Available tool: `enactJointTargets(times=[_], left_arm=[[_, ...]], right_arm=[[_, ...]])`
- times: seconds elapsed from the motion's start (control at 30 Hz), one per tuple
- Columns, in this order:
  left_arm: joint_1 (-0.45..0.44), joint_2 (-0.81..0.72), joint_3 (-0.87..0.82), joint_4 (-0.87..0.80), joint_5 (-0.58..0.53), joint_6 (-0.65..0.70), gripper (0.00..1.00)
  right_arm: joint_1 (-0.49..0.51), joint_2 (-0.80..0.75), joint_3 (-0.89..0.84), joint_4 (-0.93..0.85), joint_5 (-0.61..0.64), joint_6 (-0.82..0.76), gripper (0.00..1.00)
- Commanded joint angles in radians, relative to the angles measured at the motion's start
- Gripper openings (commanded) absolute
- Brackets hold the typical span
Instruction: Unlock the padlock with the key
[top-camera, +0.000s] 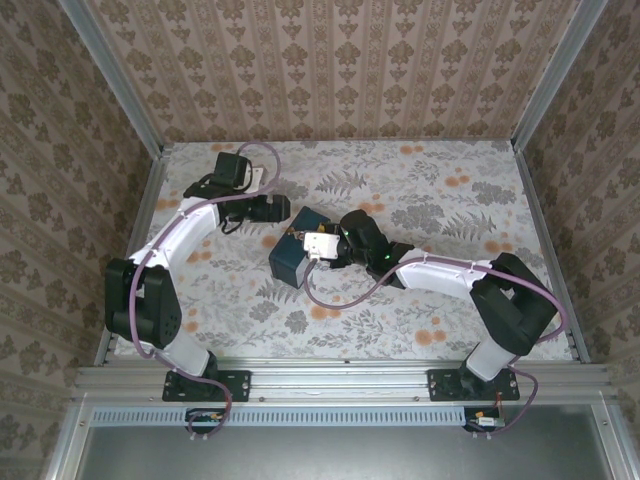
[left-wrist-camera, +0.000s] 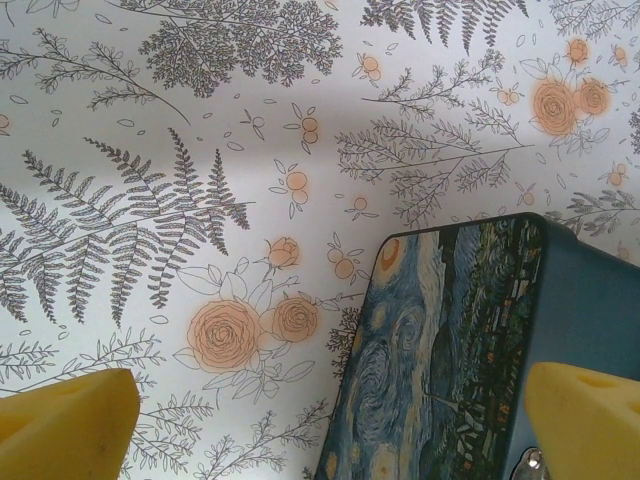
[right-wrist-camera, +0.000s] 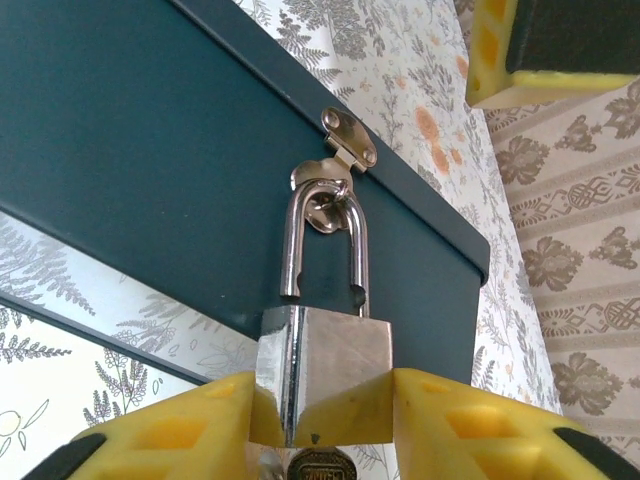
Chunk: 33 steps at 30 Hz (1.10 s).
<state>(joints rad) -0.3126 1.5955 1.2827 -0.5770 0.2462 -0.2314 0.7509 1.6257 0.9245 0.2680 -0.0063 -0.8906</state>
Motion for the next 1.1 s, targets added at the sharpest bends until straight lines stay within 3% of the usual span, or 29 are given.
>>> enactJointTargets(times=[0.0,0.37,0.57,0.8,1.07], left_arm=[[0.004,-0.031,0.017,-0.017,0.021,0.015,1.0],[-0.011,-0.019,0.001,-0.007,0.041,0.016,1.0],[-0.035,-0.015,-0.007,-0.02,0.028,0.019,1.0],[-0.038,-0.049,-0.046,-0.019,0.034,-0.002,1.0],[-0.039,-0.067,-0.04,-0.035,0.066,-0.004,1.0]], right_arm=[[0.008,0.0,0.012,0.024,-0.001,0.016,0.37],[0.006,-0.04,0.045,-0.046,-0.014,0.117,0.31],[-0.018,-0.059,0.111,-0.167,-0.086,0.299,0.25],[-0.038,-0.016,0.176,-0.296,-0.096,0.401,0.23],[-0.094,0.047,0.275,-0.402,-0.213,0.488,0.27]])
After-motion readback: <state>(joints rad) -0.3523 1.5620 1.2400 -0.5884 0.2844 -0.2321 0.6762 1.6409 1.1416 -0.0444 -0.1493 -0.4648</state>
